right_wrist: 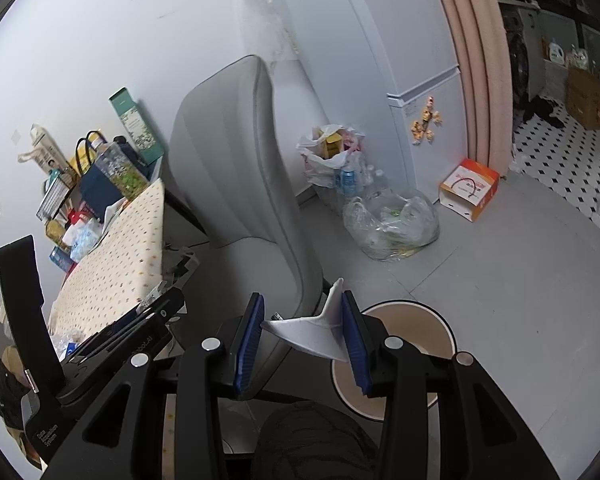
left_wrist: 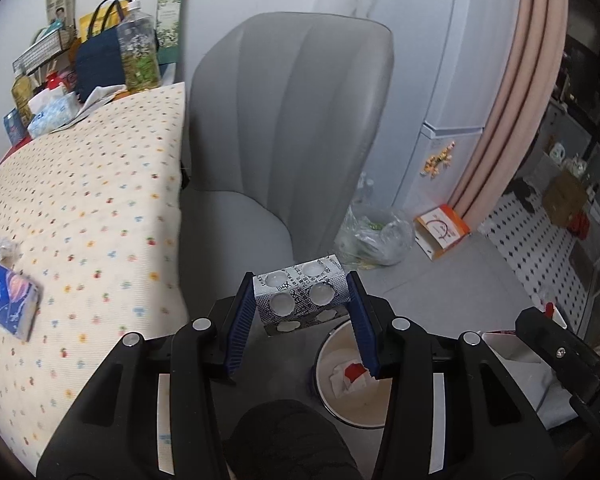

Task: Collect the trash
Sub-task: 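Carry the blister pack and tissue over the trash bin with both tools, then open both tools to drop the blister pack and tissue into the bin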

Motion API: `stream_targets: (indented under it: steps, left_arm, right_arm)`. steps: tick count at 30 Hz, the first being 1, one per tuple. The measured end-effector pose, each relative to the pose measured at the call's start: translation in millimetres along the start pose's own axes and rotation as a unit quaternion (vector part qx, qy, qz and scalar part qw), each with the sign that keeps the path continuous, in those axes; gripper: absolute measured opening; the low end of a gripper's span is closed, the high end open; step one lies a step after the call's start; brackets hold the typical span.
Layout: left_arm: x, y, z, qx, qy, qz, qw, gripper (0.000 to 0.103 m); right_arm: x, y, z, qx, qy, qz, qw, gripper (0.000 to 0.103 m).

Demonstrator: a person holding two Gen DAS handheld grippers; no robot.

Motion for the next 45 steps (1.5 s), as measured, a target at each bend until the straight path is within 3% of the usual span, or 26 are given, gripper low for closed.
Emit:
stream_targets:
  steps: [10, 12, 14, 19, 26, 29, 36, 39, 41, 45]
  left_arm:
    - [12, 14, -4, 0.016, -0.013, -0.010, 0.9997, 0.045]
    - [14, 11, -5, 0.019, -0.014, -0.015, 0.9996, 0.045]
    - [16, 9, -6, 0.019, -0.016, -0.020, 0.9995, 0.045]
    - [24, 12, -6, 0.023, -0.023, -0.018, 0.9993, 0.045]
    - [35, 32, -2, 0.037, -0.034, -0.002, 0.9987, 0.045]
    - [38, 51, -4, 0.051, -0.037, 0.012, 0.9980, 0.045]
    - [40, 99, -7, 0.079, -0.039, 0.045, 0.9951, 0.047]
    - [37, 113, -8, 0.090, -0.040, 0.063, 0.9931, 0.057]
    - [34, 115, -9, 0.093, -0.032, 0.067, 0.9929, 0.075]
    - [25, 106, -13, 0.087, -0.023, 0.061, 0.9940, 0.086]
  right_arm:
    - [21, 25, -9, 0.027, -0.006, 0.004, 1.000, 0.040]
    - [28, 25, -12, 0.029, -0.006, 0.004, 1.000, 0.045]
    - [31, 27, -14, 0.032, -0.002, 0.006, 0.999, 0.057]
    - [35, 35, -14, 0.038, -0.007, 0.012, 0.999, 0.067]
    - [24, 60, -19, 0.056, 0.004, 0.030, 0.998, 0.075]
    - [14, 72, -21, 0.062, 0.014, 0.041, 0.997, 0.081]
    - [-11, 111, -31, 0.087, 0.038, 0.076, 0.993, 0.085]
    - [-17, 122, -32, 0.092, 0.044, 0.083, 0.991, 0.085]
    - [-19, 124, -32, 0.095, 0.045, 0.084, 0.991, 0.085]
    - [-21, 119, -30, 0.088, 0.048, 0.079, 0.992, 0.088]
Point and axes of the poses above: each gripper's, at about its wrist camera, not at the fingertips, and x roughly the way its jaws point, y to its right, z to its underside, the point moved 9 cm from there along x, roughly the way its jaws point, and after that the axes turned 11 degrees about x, right-handed, at the moved point
